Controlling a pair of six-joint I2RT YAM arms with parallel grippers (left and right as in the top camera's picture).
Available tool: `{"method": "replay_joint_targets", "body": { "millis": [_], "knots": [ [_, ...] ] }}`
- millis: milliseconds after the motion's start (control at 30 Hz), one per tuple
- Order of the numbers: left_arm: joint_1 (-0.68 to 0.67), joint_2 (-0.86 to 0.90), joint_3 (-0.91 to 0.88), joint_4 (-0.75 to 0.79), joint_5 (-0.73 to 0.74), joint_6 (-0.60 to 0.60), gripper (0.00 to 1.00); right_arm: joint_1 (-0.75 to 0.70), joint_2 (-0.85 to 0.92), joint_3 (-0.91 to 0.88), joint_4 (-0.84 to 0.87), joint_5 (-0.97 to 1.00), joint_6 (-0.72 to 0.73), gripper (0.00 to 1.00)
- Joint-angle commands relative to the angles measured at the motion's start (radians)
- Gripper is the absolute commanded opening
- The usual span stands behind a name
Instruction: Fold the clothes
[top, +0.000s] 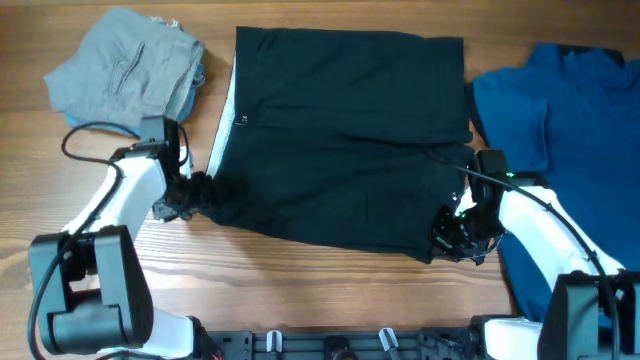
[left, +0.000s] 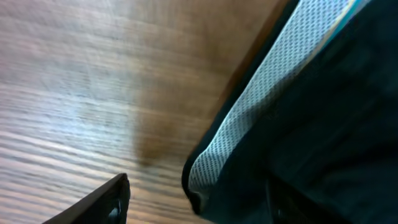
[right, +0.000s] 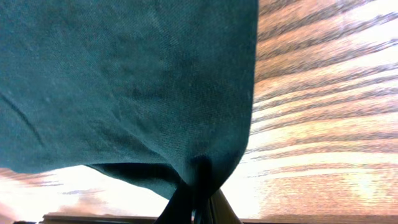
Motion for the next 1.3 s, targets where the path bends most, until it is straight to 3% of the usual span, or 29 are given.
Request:
{"method": "replay_joint_targets", "body": {
  "millis": [0,67,100,167,200,333,367,400,433,467,567,633,733,833,967,1000,1033,1067,1100,1133,1200,1267],
  "knots": [
    [0.006,0.002,-0.056,0.072,0.045,-0.028,0.62,0.002,-0.018,0.019,-0.002,0.036,-0.005,0.04],
    [0.006,0.003,-0.089,0.164,0.099,-0.028,0.57,0.002,-0.018,0.019,0.003,0.036,-0.006,0.04],
    [0.006,0.003,-0.104,0.204,0.114,-0.028,0.49,0.002,-0.018,0.019,0.006,0.036,-0.009,0.04],
    [0.006,0.003,-0.113,0.203,0.114,-0.028,0.15,0.002,-0.018,0.019,0.007,0.037,-0.023,0.04],
    [0.006,0.002,-0.113,0.174,0.113,-0.028,0.04,0.002,-0.018,0.023,0.006,0.050,-0.023,0.04],
    [0.028,-0.009,-0.079,0.053,0.106,-0.028,0.04,0.002,-0.020,0.097,-0.063,0.111,-0.026,0.04],
    [0.039,-0.013,-0.068,0.035,0.106,-0.028,0.10,0.002,-0.020,0.116,-0.069,0.111,-0.032,0.04],
    [0.055,-0.015,-0.061,0.020,0.107,-0.028,0.62,0.002,-0.020,0.135,-0.072,0.111,-0.038,0.04],
    [0.064,-0.014,-0.061,0.006,0.108,-0.028,0.74,0.002,-0.020,0.135,-0.072,0.111,-0.038,0.04],
    [0.068,-0.014,-0.062,-0.004,0.123,-0.028,0.77,0.002,-0.020,0.135,-0.073,0.111,-0.038,0.04],
    [0.067,-0.014,-0.070,-0.023,0.264,-0.028,0.77,0.002,-0.020,0.135,-0.071,0.111,-0.038,0.04],
    [0.067,-0.014,-0.070,-0.043,0.268,-0.028,0.75,0.002,-0.020,0.135,-0.072,0.111,-0.039,0.05],
    [0.067,-0.013,-0.074,-0.054,0.258,-0.028,0.51,0.002,-0.020,0.135,-0.069,0.111,-0.038,0.05],
    [0.067,0.005,-0.099,0.013,0.208,-0.036,0.40,0.002,-0.020,0.135,-0.068,0.111,-0.038,0.04],
    [0.067,0.006,-0.124,0.003,0.208,-0.055,0.04,0.002,-0.020,0.135,-0.066,0.111,-0.038,0.04],
    [0.068,0.005,-0.124,-0.006,0.207,-0.054,0.04,0.002,-0.020,0.135,-0.066,0.115,-0.037,0.04],
    [0.068,0.005,-0.122,-0.009,0.208,-0.054,0.11,0.002,-0.020,0.135,-0.065,0.114,-0.037,0.04],
    [0.068,0.004,-0.120,-0.013,0.208,-0.054,0.51,0.002,-0.020,0.135,-0.065,0.114,-0.037,0.04],
    [0.067,0.004,-0.120,-0.014,0.208,-0.054,0.73,0.002,-0.020,0.135,-0.068,0.114,-0.038,0.04],
    [0.067,0.004,-0.120,-0.014,0.210,-0.054,0.77,0.002,-0.020,0.135,-0.071,0.114,-0.038,0.04],
    [0.068,0.004,-0.120,-0.026,0.266,-0.054,0.72,0.002,-0.020,0.135,-0.072,0.114,-0.037,0.05],
    [0.067,0.004,-0.120,-0.031,0.275,-0.054,0.51,0.002,-0.020,0.135,-0.072,0.114,-0.037,0.05]
  ]
}}
